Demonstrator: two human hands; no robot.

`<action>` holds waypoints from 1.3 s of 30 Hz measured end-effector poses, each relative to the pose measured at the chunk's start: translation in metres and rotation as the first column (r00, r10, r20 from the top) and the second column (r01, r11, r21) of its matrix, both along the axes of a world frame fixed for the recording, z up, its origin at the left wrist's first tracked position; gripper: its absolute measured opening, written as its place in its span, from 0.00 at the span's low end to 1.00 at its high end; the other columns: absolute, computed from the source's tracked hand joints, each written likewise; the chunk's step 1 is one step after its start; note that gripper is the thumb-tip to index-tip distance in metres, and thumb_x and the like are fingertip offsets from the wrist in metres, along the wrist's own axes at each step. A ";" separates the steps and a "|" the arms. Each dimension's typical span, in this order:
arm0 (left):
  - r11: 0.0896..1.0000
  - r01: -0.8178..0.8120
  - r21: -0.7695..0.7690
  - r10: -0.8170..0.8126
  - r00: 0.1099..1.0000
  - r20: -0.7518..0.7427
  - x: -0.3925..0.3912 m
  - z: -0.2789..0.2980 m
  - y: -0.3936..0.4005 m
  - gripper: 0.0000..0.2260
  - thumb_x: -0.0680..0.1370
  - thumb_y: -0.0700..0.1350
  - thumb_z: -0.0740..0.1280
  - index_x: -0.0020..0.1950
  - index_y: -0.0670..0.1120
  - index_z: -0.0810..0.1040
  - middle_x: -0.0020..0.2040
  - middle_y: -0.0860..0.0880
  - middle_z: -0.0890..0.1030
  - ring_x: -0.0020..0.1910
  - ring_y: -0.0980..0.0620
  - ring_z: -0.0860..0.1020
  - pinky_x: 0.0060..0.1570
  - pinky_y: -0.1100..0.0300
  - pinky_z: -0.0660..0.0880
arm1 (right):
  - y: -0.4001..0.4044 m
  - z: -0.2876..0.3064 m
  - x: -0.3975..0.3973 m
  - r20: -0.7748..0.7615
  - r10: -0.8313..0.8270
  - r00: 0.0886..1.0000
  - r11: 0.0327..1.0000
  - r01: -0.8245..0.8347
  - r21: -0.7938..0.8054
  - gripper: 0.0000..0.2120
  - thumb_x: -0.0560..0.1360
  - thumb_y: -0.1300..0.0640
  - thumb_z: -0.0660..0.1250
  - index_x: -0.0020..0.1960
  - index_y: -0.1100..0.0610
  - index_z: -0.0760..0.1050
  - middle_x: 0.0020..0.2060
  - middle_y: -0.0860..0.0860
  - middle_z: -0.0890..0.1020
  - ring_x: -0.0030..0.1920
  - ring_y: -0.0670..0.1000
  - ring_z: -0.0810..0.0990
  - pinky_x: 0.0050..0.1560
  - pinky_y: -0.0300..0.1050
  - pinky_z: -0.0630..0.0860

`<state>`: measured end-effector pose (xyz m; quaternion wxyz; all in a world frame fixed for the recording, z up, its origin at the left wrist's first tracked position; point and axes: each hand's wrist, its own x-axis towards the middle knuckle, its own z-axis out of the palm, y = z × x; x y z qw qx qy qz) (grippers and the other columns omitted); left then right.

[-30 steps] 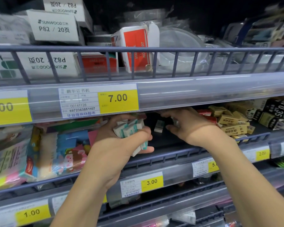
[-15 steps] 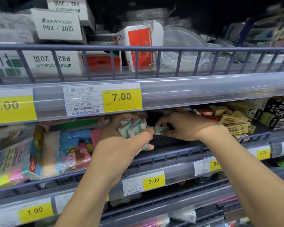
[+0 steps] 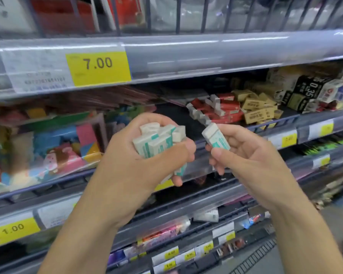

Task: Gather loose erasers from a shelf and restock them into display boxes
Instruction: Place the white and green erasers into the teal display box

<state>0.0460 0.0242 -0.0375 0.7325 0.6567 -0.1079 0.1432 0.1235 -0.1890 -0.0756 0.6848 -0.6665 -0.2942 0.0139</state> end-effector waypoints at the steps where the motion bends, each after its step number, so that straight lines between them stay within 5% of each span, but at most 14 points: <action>1: 1.000 0.027 0.010 -0.027 1.000 -0.012 -0.005 -0.005 -0.004 0.11 0.69 0.47 0.79 0.49 0.51 0.83 0.42 0.42 0.86 0.42 0.34 0.84 0.31 0.58 0.78 | -0.007 -0.013 -0.011 -0.052 -0.004 0.999 0.999 0.006 0.032 0.18 0.74 0.52 0.75 0.63 0.51 0.79 0.48 0.54 0.84 0.41 0.52 0.81 0.38 0.42 0.77; 8: 0.990 0.137 0.036 -0.117 0.934 -0.339 -0.024 -0.091 -0.036 0.13 0.67 0.51 0.80 0.48 0.52 0.82 0.43 0.39 0.86 0.35 0.43 0.82 0.33 0.56 0.79 | -0.045 -0.128 -0.081 -0.436 -0.179 0.882 0.983 0.172 -0.055 0.11 0.75 0.58 0.74 0.56 0.52 0.81 0.44 0.56 0.85 0.37 0.52 0.80 0.36 0.43 0.76; 14: 0.995 0.096 -0.027 -0.087 0.698 -0.710 -0.043 -0.216 -0.052 0.11 0.71 0.43 0.81 0.49 0.48 0.82 0.41 0.44 0.88 0.37 0.50 0.85 0.33 0.62 0.79 | -0.072 -0.216 -0.129 -0.597 -0.427 0.679 0.903 0.290 -0.317 0.09 0.76 0.67 0.71 0.55 0.58 0.79 0.36 0.53 0.83 0.32 0.48 0.77 0.34 0.41 0.73; 18: 0.998 0.057 -0.022 -0.050 0.545 -0.837 -0.072 -0.282 -0.050 0.09 0.73 0.40 0.80 0.47 0.48 0.83 0.44 0.38 0.86 0.40 0.46 0.83 0.34 0.56 0.80 | -0.096 -0.256 -0.151 -0.636 -0.497 0.590 0.862 0.247 -0.444 0.08 0.76 0.66 0.72 0.54 0.57 0.80 0.34 0.53 0.82 0.31 0.49 0.77 0.33 0.41 0.73; 21: 0.998 -0.053 -0.015 0.010 0.456 -0.890 -0.099 -0.307 -0.053 0.16 0.66 0.42 0.82 0.51 0.46 0.82 0.43 0.38 0.86 0.41 0.45 0.84 0.33 0.56 0.81 | -0.114 -0.280 -0.166 -0.678 -0.499 0.539 0.858 0.196 -0.475 0.08 0.76 0.68 0.71 0.53 0.60 0.80 0.35 0.53 0.81 0.33 0.49 0.79 0.32 0.40 0.73; 25: 0.981 -0.189 0.037 0.104 0.360 -0.927 -0.140 -0.325 -0.062 0.20 0.67 0.42 0.83 0.55 0.44 0.80 0.43 0.41 0.87 0.38 0.49 0.85 0.34 0.57 0.81 | -0.138 -0.305 -0.180 -0.706 -0.468 0.532 0.854 0.069 -0.515 0.09 0.76 0.69 0.71 0.54 0.60 0.80 0.34 0.49 0.81 0.32 0.48 0.79 0.31 0.39 0.74; 29: 0.940 -0.326 0.102 0.201 0.286 -0.937 -0.190 -0.329 -0.076 0.26 0.60 0.49 0.81 0.54 0.43 0.81 0.43 0.40 0.87 0.42 0.43 0.86 0.37 0.55 0.82 | -0.159 -0.320 -0.183 -0.711 -0.411 0.570 0.822 -0.106 -0.559 0.08 0.75 0.64 0.73 0.52 0.54 0.80 0.35 0.52 0.83 0.33 0.49 0.80 0.32 0.43 0.74; 34: 0.832 -0.528 0.173 0.324 0.209 -0.923 -0.255 -0.327 -0.083 0.14 0.71 0.39 0.81 0.53 0.44 0.82 0.42 0.42 0.87 0.47 0.39 0.87 0.36 0.54 0.83 | -0.144 -0.325 -0.172 -0.679 -0.265 0.684 0.741 -0.306 -0.598 0.09 0.74 0.59 0.72 0.51 0.47 0.80 0.37 0.51 0.85 0.34 0.49 0.81 0.34 0.41 0.75; 39: 0.677 -0.713 0.183 0.418 0.169 -0.892 -0.322 -0.314 -0.076 0.13 0.73 0.40 0.80 0.53 0.44 0.81 0.44 0.41 0.87 0.46 0.42 0.87 0.36 0.56 0.82 | -0.077 -0.301 -0.170 -0.667 -0.007 0.745 0.707 -0.468 -0.530 0.08 0.75 0.59 0.72 0.52 0.48 0.79 0.39 0.51 0.85 0.35 0.47 0.81 0.37 0.43 0.74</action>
